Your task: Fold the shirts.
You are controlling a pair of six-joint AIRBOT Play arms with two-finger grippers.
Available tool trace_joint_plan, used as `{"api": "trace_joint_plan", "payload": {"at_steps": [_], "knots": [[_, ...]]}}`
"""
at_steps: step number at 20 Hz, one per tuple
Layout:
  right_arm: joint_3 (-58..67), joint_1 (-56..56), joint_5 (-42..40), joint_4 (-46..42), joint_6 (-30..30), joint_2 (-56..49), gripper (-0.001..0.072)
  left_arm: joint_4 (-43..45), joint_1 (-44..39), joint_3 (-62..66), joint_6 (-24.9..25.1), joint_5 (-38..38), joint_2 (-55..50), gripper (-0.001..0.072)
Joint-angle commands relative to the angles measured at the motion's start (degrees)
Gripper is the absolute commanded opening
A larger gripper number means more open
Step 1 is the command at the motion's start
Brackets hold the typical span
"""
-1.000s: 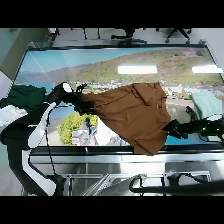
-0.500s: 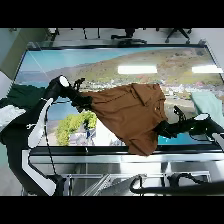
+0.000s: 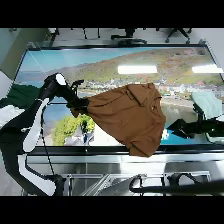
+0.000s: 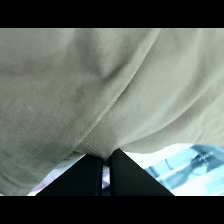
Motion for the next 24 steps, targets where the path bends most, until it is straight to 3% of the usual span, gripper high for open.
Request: {"api": "trace_joint_plan", "payload": {"at_steps": [1, 5, 7, 9, 10, 11, 15, 21, 24], "knots": [[-3.4, 1.2, -2.1, -1.3, 0.2, -1.6, 0.0506, 0.3, 0.0, -2.3, 0.1, -1.5, 0.2, 0.0018], [-5.6, 9.9, -8.0, -0.9, 0.1, -6.7, 0.0505, 0.2, 0.0, -2.5, 0.1, -1.4, 0.4, 0.0019], [-5.6, 14.4, -11.1, 4.0, -2.2, -9.3, 0.0492, -0.2, 0.0, -2.5, 0.1, -1.7, 0.5, 0.0018], [-5.2, 16.9, -11.1, 11.6, -7.5, -10.6, 0.0221, -0.2, 0.0, -2.5, 0.2, -1.8, 1.1, 0.0019], [-4.2, 17.2, -10.1, 14.3, -9.3, -10.6, 0.0149, -0.2, 0.0, -2.5, 1.0, -1.4, 2.2, 0.0019], [-2.1, 17.1, -8.0, 16.7, -11.1, -10.2, 0.0021, -0.2, 0.0, -2.5, 1.8, -0.9, 4.2, 0.0019], [15.5, 16.3, -0.9, 21.0, -10.7, -3.0, 0.0022, -0.7, 1.9, -1.9, 2.3, -3.6, 15.6, 0.0018], [54.2, 14.8, -1.2, 24.3, -8.9, 4.4, 0.0021, -24.0, 9.8, 11.2, 2.3, -4.0, 33.2, 0.0019], [67.5, 14.8, -3.7, 23.6, -8.8, 5.4, 0.0021, -28.0, 13.3, 20.5, 2.3, -2.1, 39.9, 0.0019]]}}
